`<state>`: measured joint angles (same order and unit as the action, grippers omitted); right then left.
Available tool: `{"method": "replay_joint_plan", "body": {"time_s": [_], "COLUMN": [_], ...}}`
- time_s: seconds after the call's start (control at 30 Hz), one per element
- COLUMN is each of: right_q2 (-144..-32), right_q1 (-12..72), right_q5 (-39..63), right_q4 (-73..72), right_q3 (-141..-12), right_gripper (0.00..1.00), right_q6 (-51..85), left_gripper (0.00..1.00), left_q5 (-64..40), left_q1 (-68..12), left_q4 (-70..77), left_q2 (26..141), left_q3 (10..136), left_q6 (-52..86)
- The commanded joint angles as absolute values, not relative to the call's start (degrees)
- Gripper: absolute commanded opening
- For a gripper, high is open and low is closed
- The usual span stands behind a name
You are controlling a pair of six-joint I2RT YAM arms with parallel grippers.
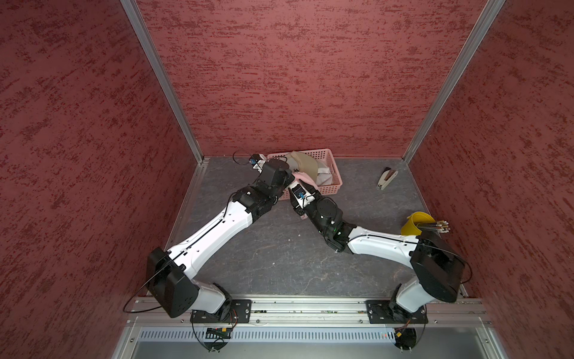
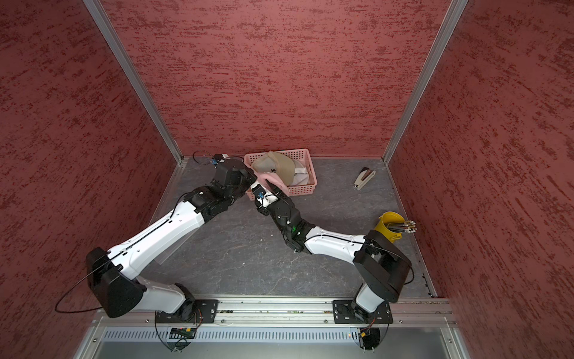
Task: Turn the baseball cap inside out
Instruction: Turn over the baseball cap.
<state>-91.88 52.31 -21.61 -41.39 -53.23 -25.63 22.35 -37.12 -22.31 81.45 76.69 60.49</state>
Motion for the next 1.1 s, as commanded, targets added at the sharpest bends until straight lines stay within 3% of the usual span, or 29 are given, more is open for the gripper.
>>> {"method": "replay_joint_plan", "body": {"time_s": [0.0,0.23,0.33,0.43,0.6,0.7,0.87,1.07], "right_q2": [-91.69,-88.34,-85.98,-84.01,-81.75,-79.32,-75.96,-72.66], "right_q1": [52.31,51.11,50.08,48.43,45.57,42.51,37.88,35.76], "right_q5": [-20.72,-16.79,-14.13,-12.07,-8.84,-2.10,11.32,21.84], "right_q4": [-42.79,-41.83,-40.15,-37.22,-33.66,-27.98,-14.52,-4.84], "right_q3": [-54.63,-50.94,-49.19,-48.40,-47.94,-49.21,-53.93,-56.06], "right_gripper": [0.32,0.12,0.08,0.04,0.00,0.00,0.01,0.02], "right_q6": [-26.46,-24.52,-22.47,-20.12,-18.33,-15.08,-13.14,-15.52], "left_gripper": [0.00,0.02,0.32,0.44,0.53,0.51,0.62,0.66], "left_q5": [20.51,15.52,15.01,10.39,-8.97,-15.70,-22.95,-34.45], "left_q1": [-37.33,-36.28,-35.89,-33.38,-24.72,-21.99,-20.23,-15.70], "left_q4": [-21.78,-17.32,-14.67,-13.97,-10.64,-14.60,-17.96,-20.89], "left_q2": [80.34,74.83,71.55,69.26,67.09,66.89,65.61,69.07], "left_q3": [75.61,68.97,65.34,62.76,59.24,61.56,60.44,65.20], "left_q6": [61.10,58.12,52.53,45.85,34.61,15.06,-13.43,-21.23]}}
